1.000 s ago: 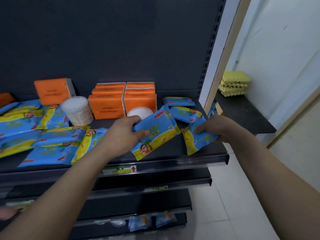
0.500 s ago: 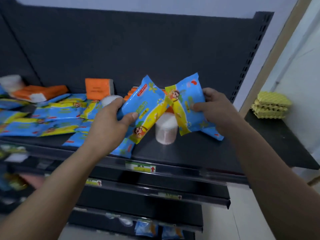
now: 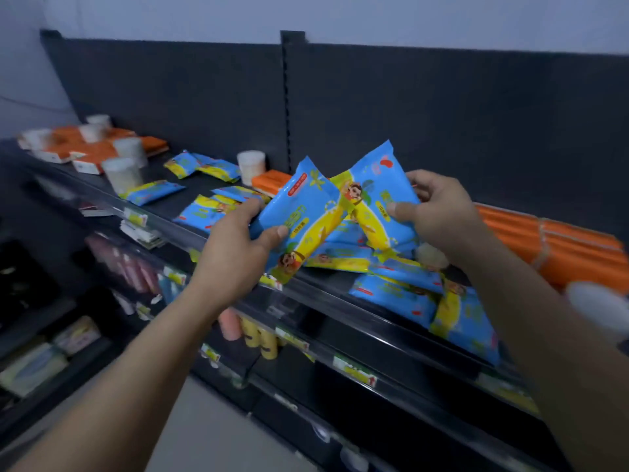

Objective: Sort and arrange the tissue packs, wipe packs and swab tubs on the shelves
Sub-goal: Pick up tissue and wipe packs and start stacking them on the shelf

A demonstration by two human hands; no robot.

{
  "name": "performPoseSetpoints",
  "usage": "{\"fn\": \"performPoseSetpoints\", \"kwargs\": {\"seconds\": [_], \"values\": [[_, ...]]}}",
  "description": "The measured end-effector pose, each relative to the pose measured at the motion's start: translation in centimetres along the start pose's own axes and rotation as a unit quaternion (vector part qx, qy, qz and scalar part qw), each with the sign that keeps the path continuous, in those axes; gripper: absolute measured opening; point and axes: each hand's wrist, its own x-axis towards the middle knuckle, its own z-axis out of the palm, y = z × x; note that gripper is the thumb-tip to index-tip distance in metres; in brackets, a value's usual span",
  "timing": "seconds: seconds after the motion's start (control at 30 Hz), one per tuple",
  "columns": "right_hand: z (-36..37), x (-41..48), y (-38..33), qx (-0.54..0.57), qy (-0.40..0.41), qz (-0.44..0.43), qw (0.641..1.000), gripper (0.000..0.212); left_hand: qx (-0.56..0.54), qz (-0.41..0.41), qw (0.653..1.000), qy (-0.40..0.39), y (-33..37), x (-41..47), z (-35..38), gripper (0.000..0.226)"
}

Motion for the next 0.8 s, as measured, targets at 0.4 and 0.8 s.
{"fn": "performPoseSetpoints", "kwargs": {"seconds": [0.4, 0.8], "values": [[21.1, 8.9, -4.2, -0.038, -0.097, -0.019, 0.994, 0.024, 0.021, -0.101, 0.992, 0.074, -15.3, 5.6, -12.6, 0.016], [34.2, 22.5, -5.5, -0.095, -0.147, -0.058, 0.983, 0.027, 0.078, -0.13, 0.985, 0.08, -25.0, 17.4, -18.5, 0.011]]}}
